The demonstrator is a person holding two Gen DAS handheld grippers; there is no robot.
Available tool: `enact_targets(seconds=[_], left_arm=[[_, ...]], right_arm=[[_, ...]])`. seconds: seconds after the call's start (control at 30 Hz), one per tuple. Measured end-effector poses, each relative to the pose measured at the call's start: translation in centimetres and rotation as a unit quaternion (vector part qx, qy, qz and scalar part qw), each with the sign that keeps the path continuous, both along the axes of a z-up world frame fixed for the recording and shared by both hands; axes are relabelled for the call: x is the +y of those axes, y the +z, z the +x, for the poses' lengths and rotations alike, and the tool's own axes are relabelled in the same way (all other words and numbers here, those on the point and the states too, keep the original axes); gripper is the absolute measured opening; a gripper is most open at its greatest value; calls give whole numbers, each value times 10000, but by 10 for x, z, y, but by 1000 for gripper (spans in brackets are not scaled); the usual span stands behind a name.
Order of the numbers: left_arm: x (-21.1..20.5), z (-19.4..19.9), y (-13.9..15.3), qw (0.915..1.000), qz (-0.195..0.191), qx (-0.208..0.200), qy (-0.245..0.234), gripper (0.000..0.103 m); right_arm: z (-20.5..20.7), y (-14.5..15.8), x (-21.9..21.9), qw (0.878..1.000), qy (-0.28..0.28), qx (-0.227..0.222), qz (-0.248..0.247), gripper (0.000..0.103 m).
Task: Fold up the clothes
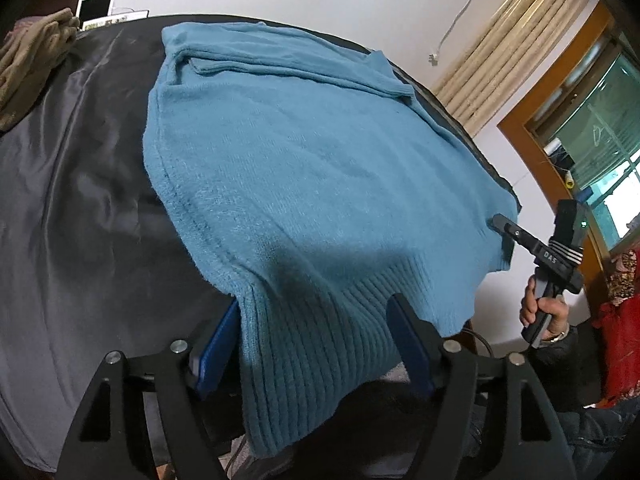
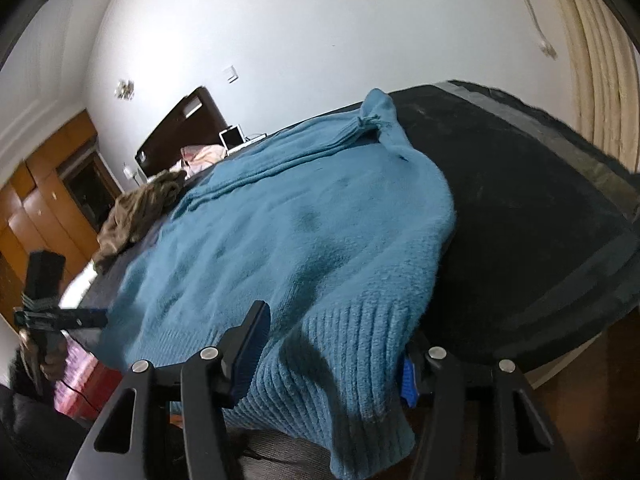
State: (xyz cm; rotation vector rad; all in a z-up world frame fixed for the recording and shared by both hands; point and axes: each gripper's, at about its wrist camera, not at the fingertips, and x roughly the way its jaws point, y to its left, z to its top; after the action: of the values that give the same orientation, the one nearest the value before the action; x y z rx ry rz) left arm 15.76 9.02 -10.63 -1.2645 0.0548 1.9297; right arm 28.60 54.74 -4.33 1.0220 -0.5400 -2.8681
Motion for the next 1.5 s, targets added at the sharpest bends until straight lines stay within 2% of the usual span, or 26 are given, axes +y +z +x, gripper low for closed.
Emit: enact_targets(seconds=[0.03, 0.1, 0.2, 0.3, 0.4, 0.63, 0.73, 0.97, 1.03, 1.07, 1.1, 1.17, 1.23, 1.33, 1.5], left_arm=[[1, 0, 0, 10000, -66, 67, 18, 67], [0, -3, 0, 9999, -126, 39, 92, 49], [-3, -8, -1, 9998, -143, -48, 138, 34], [-1, -9, -2, 9997, -218, -62, 122, 28], [2, -7, -1, 9996, -286, -5, 78, 27], [-3, -8, -2, 9997, -162, -115, 164, 30], [-1, -8, -1, 9997, -144, -134, 160, 36], [8, -4, 1, 9999, -15, -148, 24, 65], [13, -1, 2, 9999, -119, 24, 8, 65], [15, 0, 2, 9998, -170, 107, 4, 57], [16, 0, 1, 9994, -259, 209, 34, 28], [11, -5, -2, 9998, -161, 86, 118, 25], [7, -9, -4, 9998, -21, -84, 183, 23], [7, -8, -3, 9999, -40, 1, 162, 23], [3, -12, 4, 9996, 137, 72, 222, 22]], right_arm=[[0, 0, -2, 10000, 34, 9, 35, 58], [-1, 0, -4, 9999, 109, 42, 73, 57], [-1, 0, -7, 9997, 204, 103, 110, 55], [0, -2, -5, 9997, 188, 147, 82, 49], [1, -3, -2, 9997, 145, 172, 8, 45], [1, -4, -3, 9997, 150, 173, 32, 45], [1, -3, -4, 9997, 158, 160, 60, 45], [0, -3, -6, 9997, 131, 196, 103, 46], [1, -4, -6, 9997, 120, 206, 97, 46], [1, -4, -5, 9997, 106, 213, 69, 45], [1, -4, -4, 9997, 91, 220, 29, 45], [1, -4, -3, 9997, 84, 228, -28, 45], [1, -5, -3, 9997, 77, 229, -63, 40], [-1, -6, -1, 9993, 168, 202, -277, 28], [-6, -8, 0, 9964, 417, 194, -708, 27]])
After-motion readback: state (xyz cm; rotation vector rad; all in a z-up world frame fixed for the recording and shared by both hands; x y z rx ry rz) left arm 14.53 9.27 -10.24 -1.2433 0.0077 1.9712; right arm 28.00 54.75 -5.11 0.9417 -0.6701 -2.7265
